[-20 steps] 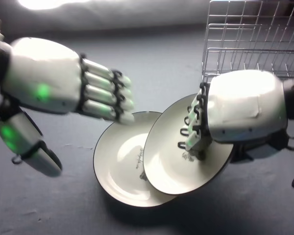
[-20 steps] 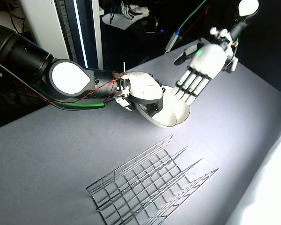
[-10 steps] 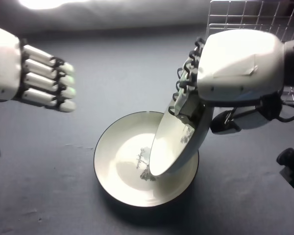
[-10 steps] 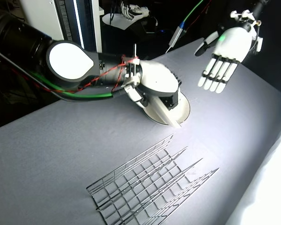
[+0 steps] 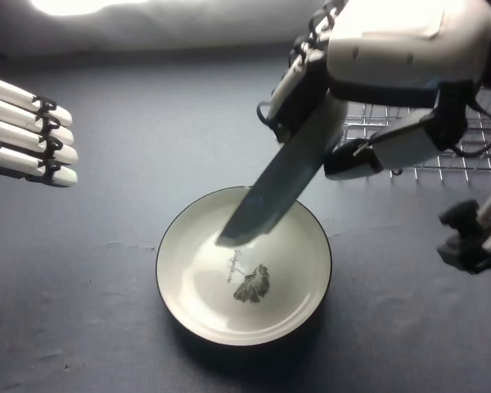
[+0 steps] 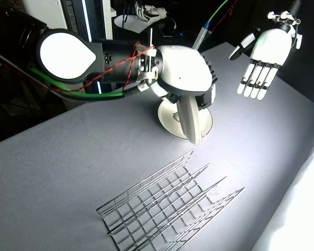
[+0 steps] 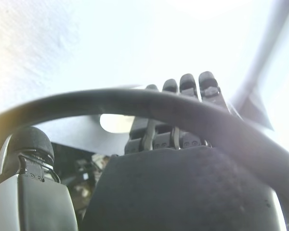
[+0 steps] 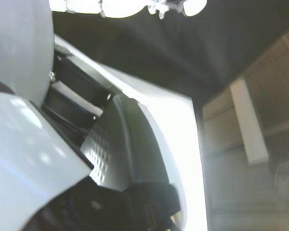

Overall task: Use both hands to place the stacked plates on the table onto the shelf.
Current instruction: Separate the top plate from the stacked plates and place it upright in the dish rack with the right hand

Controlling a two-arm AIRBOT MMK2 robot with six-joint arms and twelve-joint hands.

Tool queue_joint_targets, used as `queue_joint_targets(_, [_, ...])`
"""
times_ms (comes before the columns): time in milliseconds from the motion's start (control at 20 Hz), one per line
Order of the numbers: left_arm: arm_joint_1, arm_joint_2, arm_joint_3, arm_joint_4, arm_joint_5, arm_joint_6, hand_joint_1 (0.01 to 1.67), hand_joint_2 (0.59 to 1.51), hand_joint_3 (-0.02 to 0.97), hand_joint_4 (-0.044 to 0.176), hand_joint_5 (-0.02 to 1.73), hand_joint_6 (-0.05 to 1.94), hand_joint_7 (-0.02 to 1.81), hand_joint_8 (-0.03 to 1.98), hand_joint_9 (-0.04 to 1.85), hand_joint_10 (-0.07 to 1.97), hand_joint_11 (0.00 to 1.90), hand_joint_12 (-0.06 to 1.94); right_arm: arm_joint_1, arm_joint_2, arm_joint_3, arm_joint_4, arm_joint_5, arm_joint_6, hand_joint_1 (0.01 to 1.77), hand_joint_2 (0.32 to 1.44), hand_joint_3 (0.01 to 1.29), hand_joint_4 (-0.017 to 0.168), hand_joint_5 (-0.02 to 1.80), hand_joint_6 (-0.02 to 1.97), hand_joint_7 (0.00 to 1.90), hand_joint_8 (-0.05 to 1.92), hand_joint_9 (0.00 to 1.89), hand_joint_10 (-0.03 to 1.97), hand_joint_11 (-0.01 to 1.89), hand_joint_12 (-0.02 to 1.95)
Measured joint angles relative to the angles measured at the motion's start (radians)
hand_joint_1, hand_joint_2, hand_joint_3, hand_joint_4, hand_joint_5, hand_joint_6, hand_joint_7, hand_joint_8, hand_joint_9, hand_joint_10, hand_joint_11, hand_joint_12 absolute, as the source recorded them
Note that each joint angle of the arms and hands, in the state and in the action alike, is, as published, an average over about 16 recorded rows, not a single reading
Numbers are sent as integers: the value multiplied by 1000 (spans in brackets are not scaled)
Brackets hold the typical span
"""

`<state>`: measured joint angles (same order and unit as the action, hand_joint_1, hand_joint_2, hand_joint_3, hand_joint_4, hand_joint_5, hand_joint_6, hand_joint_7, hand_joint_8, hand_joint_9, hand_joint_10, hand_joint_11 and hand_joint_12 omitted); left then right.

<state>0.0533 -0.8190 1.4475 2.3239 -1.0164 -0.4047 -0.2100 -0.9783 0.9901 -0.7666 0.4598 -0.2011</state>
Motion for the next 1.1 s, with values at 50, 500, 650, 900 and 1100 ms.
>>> queue_joint_targets(50, [0, 1, 5, 2, -2, -3, 14, 982, 103, -1, 20, 6, 15, 8, 15, 10, 14, 9, 6, -1, 0, 30, -3, 0, 1353, 946, 14, -3, 993, 926, 1112, 744, 999, 1032, 902, 1233])
queue_joint_targets(500, [-8, 1, 30, 12, -20, -9, 15, 995, 84, -2, 20, 6, 13, 8, 14, 9, 14, 9, 68, -26, 25, 279, -64, 3, 1366, 949, 14, -5, 987, 927, 1118, 760, 979, 1036, 893, 1252])
queue_joint_targets(650, [-12, -3, 32, 13, -23, -9, 15, 997, 84, -2, 20, 6, 13, 8, 14, 10, 14, 10, 95, -37, 42, 354, -101, 8, 1370, 951, 14, -7, 989, 926, 1114, 755, 977, 1041, 892, 1257])
queue_joint_targets(900, [-17, -17, 34, -1, -31, 6, 15, 1000, 85, -2, 20, 6, 11, 8, 13, 9, 14, 10, 138, -54, 72, 484, -172, 20, 1376, 957, 14, -8, 993, 922, 1117, 745, 974, 1045, 888, 1259])
queue_joint_targets(1100, [-10, -39, 43, -33, -46, 39, 15, 1003, 84, -2, 20, 6, 11, 9, 13, 10, 14, 10, 171, -63, 96, 600, -230, 30, 1383, 963, 14, -8, 997, 917, 1116, 732, 978, 1044, 884, 1258])
